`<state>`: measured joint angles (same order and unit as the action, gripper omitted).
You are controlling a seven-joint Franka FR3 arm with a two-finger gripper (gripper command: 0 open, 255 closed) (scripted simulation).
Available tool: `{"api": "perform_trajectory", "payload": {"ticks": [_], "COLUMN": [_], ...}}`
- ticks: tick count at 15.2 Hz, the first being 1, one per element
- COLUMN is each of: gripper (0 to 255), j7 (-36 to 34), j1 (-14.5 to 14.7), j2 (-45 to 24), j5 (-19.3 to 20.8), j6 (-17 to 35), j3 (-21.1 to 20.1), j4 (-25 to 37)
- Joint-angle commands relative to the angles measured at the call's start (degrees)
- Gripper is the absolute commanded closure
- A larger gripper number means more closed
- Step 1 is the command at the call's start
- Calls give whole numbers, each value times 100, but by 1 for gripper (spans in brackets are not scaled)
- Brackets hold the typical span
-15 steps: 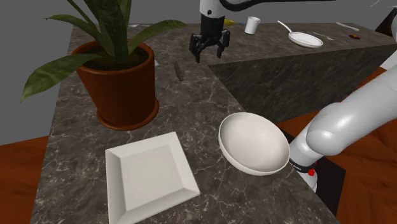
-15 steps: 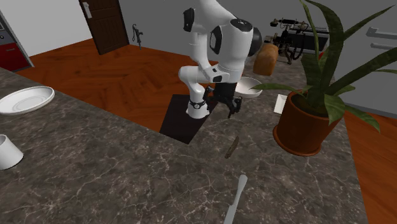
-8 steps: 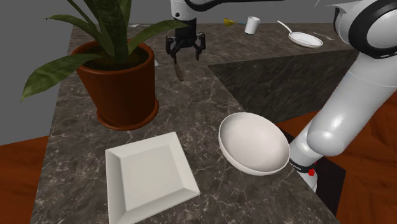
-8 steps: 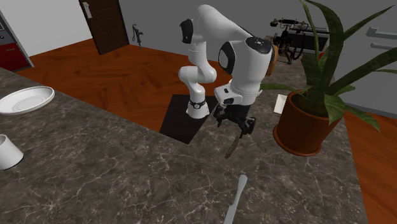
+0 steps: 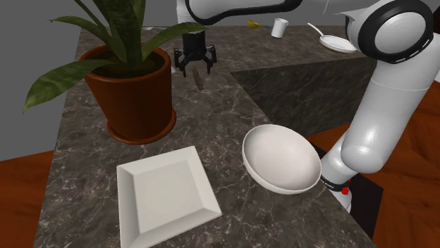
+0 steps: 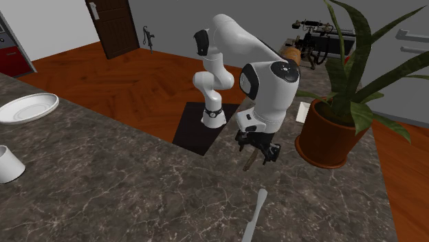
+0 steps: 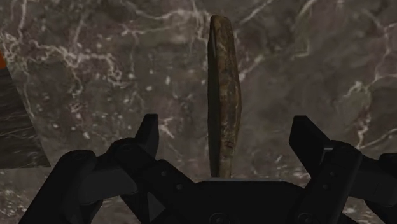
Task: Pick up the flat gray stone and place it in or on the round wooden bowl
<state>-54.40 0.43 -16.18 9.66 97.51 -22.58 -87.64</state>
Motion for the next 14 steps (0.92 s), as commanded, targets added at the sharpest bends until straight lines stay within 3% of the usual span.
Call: {"api": "perform_trajectory", "payload": {"ticks": [1, 10, 11, 14], "gripper": [0, 0, 255, 255], "j7": [3, 2, 2, 2], "j1": [-24, -29, -29, -29], "j2": [13, 16, 16, 16], "j5": [-1, 0, 0, 0], "j6": [174, 218, 218, 218], "j3": [10, 12, 12, 12], "j4": [-184, -230, -230, -230]}}
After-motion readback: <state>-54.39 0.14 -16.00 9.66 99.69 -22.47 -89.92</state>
